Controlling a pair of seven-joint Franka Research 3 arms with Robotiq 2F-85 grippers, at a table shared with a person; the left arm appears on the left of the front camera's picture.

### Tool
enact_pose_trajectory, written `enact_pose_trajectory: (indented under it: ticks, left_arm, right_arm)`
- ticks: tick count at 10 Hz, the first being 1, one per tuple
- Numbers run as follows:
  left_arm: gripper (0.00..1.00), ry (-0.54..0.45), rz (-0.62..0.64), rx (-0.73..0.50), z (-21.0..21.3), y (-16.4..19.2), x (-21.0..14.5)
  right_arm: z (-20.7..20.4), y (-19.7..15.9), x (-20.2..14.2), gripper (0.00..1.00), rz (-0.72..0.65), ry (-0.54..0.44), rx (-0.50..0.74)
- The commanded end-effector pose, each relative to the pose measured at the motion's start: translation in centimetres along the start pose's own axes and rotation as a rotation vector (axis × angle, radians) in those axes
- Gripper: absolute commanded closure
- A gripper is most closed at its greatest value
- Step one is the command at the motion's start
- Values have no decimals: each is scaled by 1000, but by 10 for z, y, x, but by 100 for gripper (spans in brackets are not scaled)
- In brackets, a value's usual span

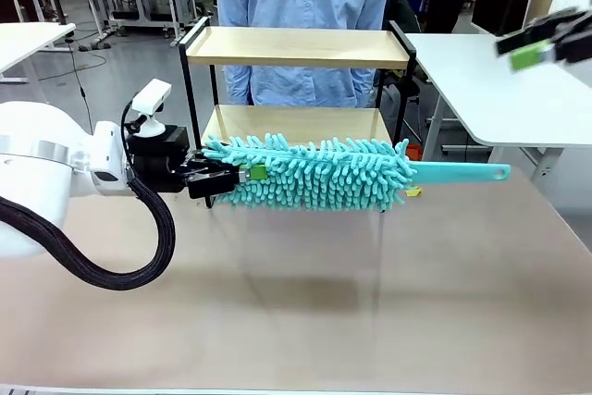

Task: Clean the shelf.
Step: Hand the Duster back to the human.

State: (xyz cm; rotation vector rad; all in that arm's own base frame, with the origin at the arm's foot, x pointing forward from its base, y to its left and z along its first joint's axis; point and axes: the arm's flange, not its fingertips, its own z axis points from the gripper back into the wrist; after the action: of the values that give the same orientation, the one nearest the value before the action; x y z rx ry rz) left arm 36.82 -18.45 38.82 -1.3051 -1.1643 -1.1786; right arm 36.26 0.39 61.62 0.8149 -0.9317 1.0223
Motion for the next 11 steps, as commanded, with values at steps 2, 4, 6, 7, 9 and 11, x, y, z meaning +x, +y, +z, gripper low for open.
enact_pose_trajectory:
  ticks: [2,4,6,7,9,11]
  left_arm:
    - [100,3,-8,-3,0,-2,3]
    - [100,3,-8,-3,0,-2,3]
    - [100,3,-8,-3,0,-2,3]
    - [100,3,-8,-3,0,-2,3]
    - [82,-53,13,52,13,2,23]
    - [82,-104,5,156,36,6,68]
  right_arm:
    - [36,9,-17,0,-36,-221,-202]
    - [45,6,-22,0,-33,-259,-179]
    - [54,4,-14,0,-63,-204,-194]
    - [54,4,-14,0,-63,-204,-194]
    - [54,4,-14,0,-63,-204,-194]
    - [54,4,-14,0,-63,-204,-194]
